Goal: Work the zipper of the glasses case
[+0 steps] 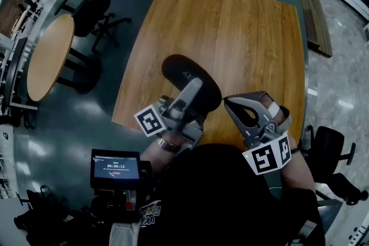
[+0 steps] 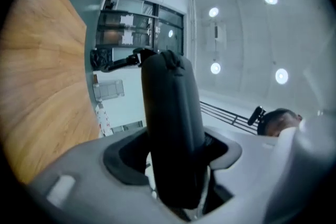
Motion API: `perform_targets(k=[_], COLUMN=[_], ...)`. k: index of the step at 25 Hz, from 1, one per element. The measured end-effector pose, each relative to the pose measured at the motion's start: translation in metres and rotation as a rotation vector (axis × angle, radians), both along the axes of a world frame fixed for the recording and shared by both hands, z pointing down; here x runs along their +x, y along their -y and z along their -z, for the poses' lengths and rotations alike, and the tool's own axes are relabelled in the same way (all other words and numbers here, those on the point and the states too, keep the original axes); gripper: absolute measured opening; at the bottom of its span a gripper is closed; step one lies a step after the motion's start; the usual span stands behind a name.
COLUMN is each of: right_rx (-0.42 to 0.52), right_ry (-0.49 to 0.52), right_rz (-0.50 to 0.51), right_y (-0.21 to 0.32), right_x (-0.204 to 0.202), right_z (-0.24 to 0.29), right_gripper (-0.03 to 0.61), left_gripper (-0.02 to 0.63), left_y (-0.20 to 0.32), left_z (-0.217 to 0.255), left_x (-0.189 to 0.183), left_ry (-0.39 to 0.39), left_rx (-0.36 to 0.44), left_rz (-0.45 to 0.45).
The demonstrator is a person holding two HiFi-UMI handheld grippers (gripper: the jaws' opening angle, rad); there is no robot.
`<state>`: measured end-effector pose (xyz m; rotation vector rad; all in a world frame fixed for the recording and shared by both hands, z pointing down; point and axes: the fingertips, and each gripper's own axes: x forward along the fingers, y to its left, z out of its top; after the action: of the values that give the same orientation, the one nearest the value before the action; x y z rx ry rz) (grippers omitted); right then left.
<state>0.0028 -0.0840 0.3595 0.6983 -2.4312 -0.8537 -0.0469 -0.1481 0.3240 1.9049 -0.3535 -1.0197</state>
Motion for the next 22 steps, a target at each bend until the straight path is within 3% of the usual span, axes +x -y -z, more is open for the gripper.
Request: perform_targets(k=[7,11,16,20,22], right_rx=[-0.183,-0.238,-0.244,-0.249,-0.238], right_ry=[0.112,0.112,0.151,0.286,0.285], right_rz=[-0.007,-0.006,-0.072,-0.135,-0.136], right_y=[-0.006,-0.008,0.003,0.025,0.027], right_x=[-0.029,-0.042,-0.014,0.011,0.018], right_z=[-0.014,-0.026,-0.024,-0.005,0.001], right_gripper=[0.005,0.004,0.005,0.005,0.005], left_gripper=[0.278,0.272,0.275,0.273,0.277], left_y=[0.017,0.017,0.014,0.001,-0.007], left_z=[0.004,0.000,-0.005,-0.006,-0.007], left_x=[-0.017,-0.011,-0.011,-0.001,0.008], left_ry=[0.044,0.145,0.162,0.173,0.164], left_rx=[0.003,0.025,0.054,0.130,0.144], left_rz=[0.271,0.297,0.249,0.065,-0.017])
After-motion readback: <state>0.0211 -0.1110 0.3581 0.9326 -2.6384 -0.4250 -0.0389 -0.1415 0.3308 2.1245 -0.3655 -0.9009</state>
